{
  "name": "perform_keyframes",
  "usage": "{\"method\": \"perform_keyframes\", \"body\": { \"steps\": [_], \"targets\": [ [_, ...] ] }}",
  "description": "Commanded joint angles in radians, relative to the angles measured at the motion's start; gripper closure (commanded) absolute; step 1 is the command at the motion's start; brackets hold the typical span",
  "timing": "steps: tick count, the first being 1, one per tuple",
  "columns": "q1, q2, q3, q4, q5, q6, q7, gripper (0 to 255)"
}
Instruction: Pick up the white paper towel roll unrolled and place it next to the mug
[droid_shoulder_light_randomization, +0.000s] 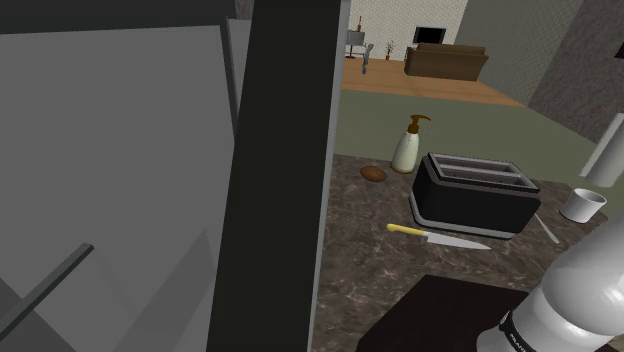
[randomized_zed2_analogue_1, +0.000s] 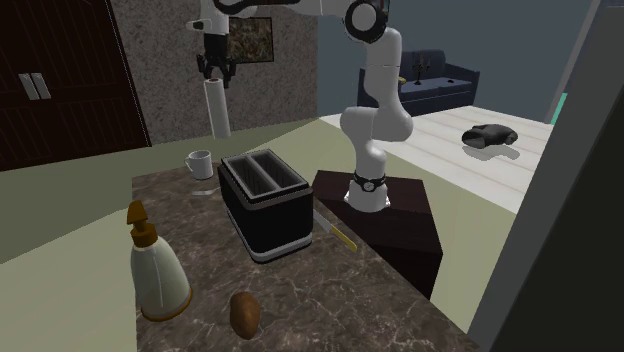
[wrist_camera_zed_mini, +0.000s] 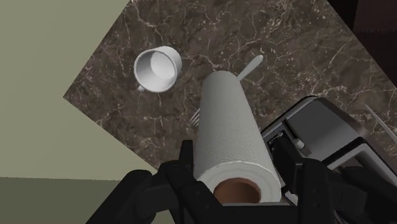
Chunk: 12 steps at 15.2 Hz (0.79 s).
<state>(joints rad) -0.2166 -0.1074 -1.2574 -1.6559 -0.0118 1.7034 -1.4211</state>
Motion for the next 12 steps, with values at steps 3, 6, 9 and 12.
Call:
{"method": "perform_keyframes", "body": {
  "steps": [3,6,9,12],
  "targets": [
    [-0.22,0.362,-0.088,0.127,0.376,-0.065,-0.314,255],
    [-0.471,0.491,0.03,0.251,0.492,-0.122,-0.409,255],
    [-0.678,0.609,0.11,0.401,0.591,-0.184,-0.472,255],
    [-0.881,0.727,0.185,0.59,0.679,-0.256,-0.502,255]
  ]
}}
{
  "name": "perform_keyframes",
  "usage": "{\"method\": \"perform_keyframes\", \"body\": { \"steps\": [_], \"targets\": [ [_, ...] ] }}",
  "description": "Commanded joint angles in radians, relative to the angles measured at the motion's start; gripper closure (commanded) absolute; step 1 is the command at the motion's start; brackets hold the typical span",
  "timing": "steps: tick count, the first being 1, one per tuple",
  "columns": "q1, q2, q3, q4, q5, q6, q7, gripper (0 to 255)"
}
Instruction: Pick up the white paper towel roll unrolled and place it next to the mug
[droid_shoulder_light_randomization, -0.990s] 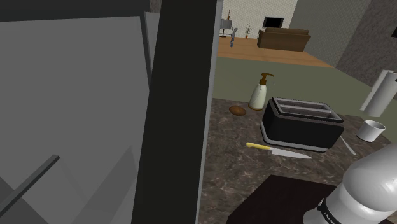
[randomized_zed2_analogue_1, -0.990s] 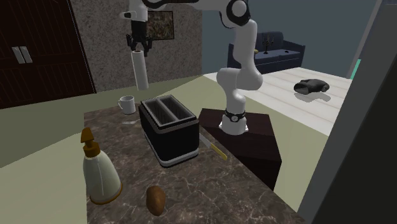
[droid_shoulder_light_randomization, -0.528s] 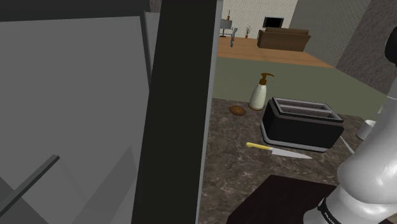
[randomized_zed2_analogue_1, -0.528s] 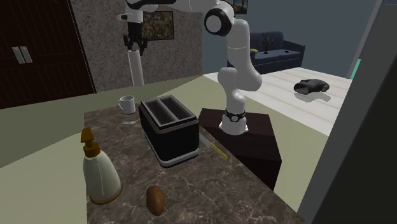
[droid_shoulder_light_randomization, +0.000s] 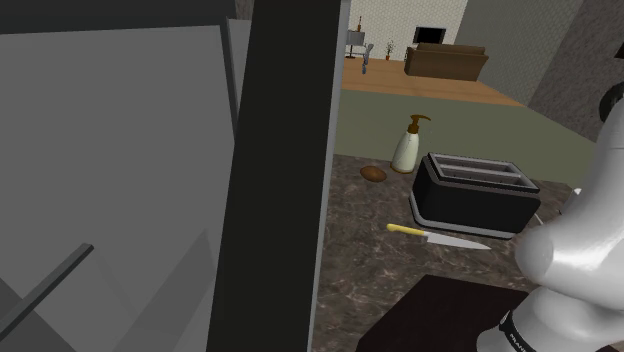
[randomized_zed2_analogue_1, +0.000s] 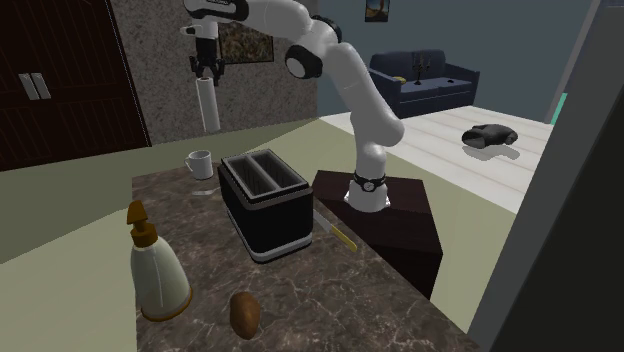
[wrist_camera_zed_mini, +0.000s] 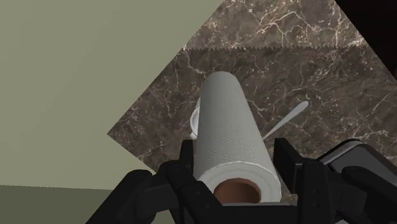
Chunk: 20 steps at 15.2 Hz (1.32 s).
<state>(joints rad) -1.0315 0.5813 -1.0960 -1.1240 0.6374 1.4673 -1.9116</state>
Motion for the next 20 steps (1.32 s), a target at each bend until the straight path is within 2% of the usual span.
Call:
{"method": "perform_keyframes", "body": {
  "steps": [1,3,4,7,10,20],
  "targets": [
    [-0.138,0.08,0.05,0.137,0.059,-0.048,-0.013,255],
    [-0.308,0.181,0.112,0.349,0.125,-0.119,0.005,255],
    [-0.362,0.213,0.134,0.425,0.144,-0.143,0.018,255],
    [-0.286,0.182,0.108,0.292,0.12,-0.076,-0.016,255],
    [-0.234,0.166,0.092,0.197,0.107,-0.021,-0.04,255],
    [-0.129,0.149,0.069,-0.018,0.096,0.127,-0.094,255]
  ]
}}
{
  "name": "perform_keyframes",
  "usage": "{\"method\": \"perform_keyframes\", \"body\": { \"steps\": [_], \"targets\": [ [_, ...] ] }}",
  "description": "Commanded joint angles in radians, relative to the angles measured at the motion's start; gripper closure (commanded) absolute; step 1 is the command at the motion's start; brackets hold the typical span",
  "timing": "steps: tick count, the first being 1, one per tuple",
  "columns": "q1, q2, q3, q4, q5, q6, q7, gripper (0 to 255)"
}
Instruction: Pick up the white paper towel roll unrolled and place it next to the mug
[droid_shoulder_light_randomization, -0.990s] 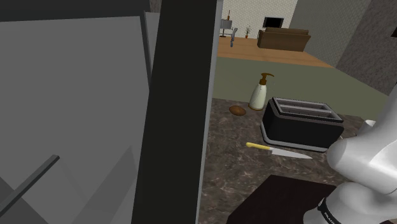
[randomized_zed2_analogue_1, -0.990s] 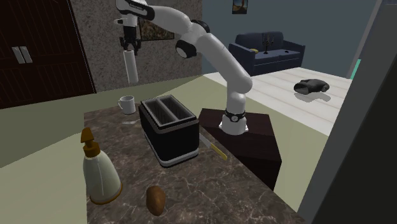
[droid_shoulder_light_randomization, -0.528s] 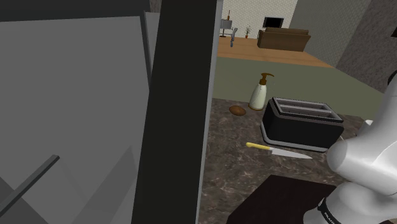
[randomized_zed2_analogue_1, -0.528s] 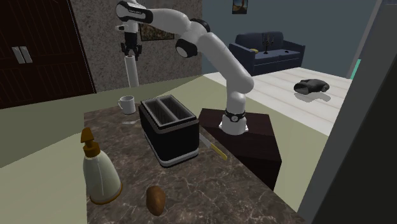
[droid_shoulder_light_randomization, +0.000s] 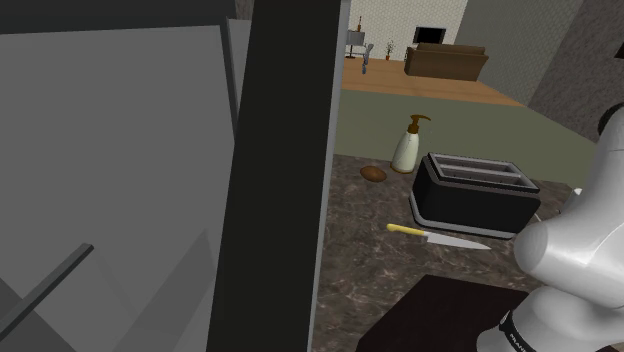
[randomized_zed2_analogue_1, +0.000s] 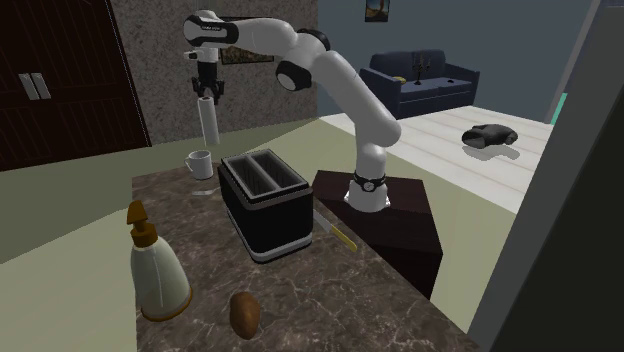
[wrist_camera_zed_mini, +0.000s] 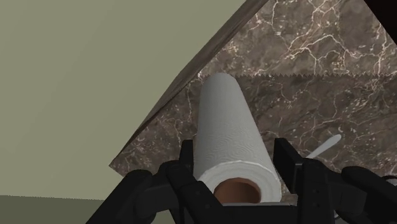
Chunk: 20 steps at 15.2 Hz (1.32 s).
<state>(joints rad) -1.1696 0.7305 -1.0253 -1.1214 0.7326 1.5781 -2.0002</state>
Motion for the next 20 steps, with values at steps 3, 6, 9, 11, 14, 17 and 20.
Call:
{"method": "perform_keyframes", "body": {
  "steps": [3,6,9,11,14,17,20],
  "targets": [
    [0.029,0.001,-0.002,-0.068,0.003,0.054,-0.019,255],
    [0.045,0.005,-0.001,-0.111,0.008,0.091,-0.032,255],
    [0.057,0.011,0.001,-0.149,0.014,0.125,-0.044,255],
    [0.064,0.016,0.004,-0.172,0.019,0.147,-0.052,255],
    [0.074,0.026,0.01,-0.209,0.03,0.185,-0.066,255],
    [0.074,0.026,0.01,-0.209,0.03,0.185,-0.066,255],
    [0.074,0.026,0.01,-0.209,0.03,0.185,-0.066,255]
  ]
}}
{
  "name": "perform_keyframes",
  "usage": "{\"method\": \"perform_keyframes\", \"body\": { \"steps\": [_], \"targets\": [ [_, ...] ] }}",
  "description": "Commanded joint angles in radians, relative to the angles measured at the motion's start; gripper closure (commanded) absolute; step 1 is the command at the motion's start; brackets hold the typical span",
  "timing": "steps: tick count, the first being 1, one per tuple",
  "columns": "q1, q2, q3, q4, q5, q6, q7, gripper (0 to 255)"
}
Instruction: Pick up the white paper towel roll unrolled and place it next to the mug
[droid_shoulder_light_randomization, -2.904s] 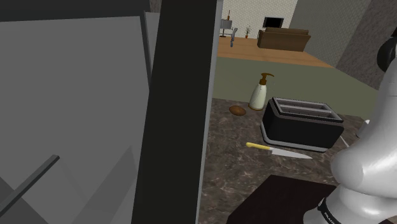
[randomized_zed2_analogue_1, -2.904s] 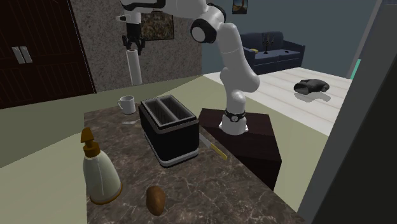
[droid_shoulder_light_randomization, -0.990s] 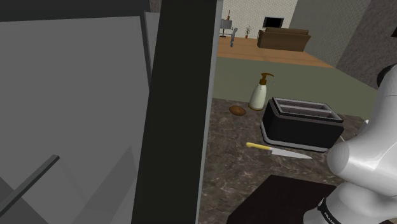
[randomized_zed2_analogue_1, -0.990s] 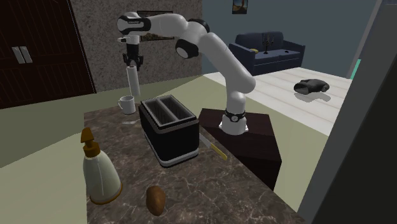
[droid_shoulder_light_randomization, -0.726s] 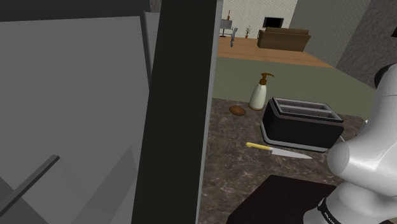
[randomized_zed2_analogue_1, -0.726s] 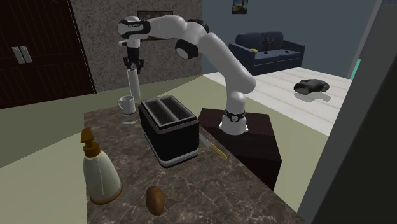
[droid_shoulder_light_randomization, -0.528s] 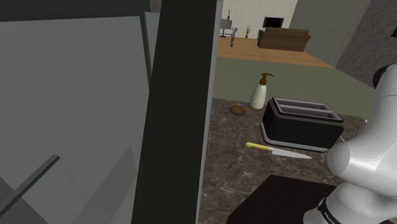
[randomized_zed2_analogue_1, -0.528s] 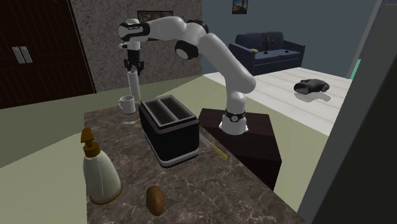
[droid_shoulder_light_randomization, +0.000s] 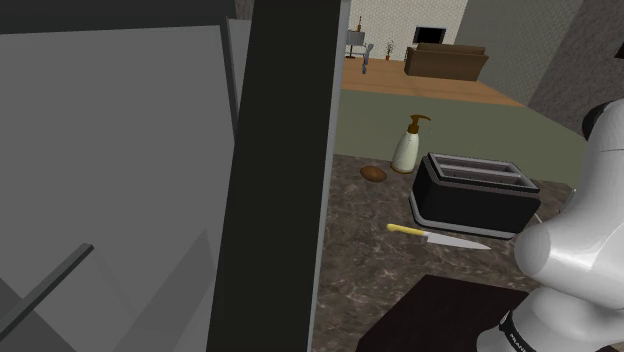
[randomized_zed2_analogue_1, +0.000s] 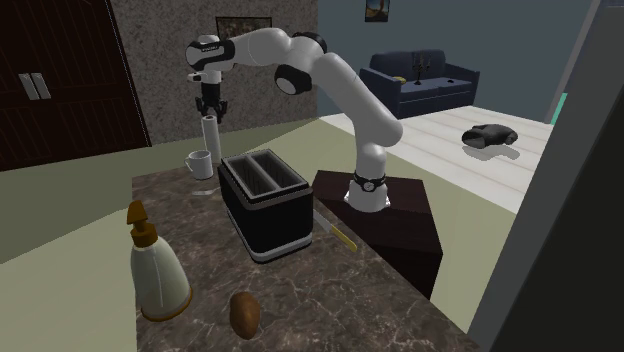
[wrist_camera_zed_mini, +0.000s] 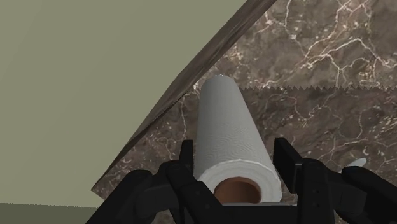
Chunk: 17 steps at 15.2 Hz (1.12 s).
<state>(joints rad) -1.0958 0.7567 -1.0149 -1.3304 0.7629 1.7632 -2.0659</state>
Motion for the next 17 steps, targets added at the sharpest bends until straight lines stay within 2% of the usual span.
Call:
{"method": "perform_keyframes", "body": {
  "steps": [1,2,3,8,12,17],
  "targets": [
    [0.0,0.0,0.0,0.0,0.0,0.0,0.0,255],
    [0.0,0.0,0.0,0.0,0.0,0.0,0.0,255],
    [0.0,0.0,0.0,0.0,0.0,0.0,0.0,0],
    [0.0,0.0,0.0,0.0,0.0,0.0,0.0,0],
    [-0.03,-0.031,-0.018,0.092,-0.028,-0.099,0.027,0],
    [-0.03,-0.031,-0.018,0.092,-0.028,-0.099,0.027,0]
  ]
}}
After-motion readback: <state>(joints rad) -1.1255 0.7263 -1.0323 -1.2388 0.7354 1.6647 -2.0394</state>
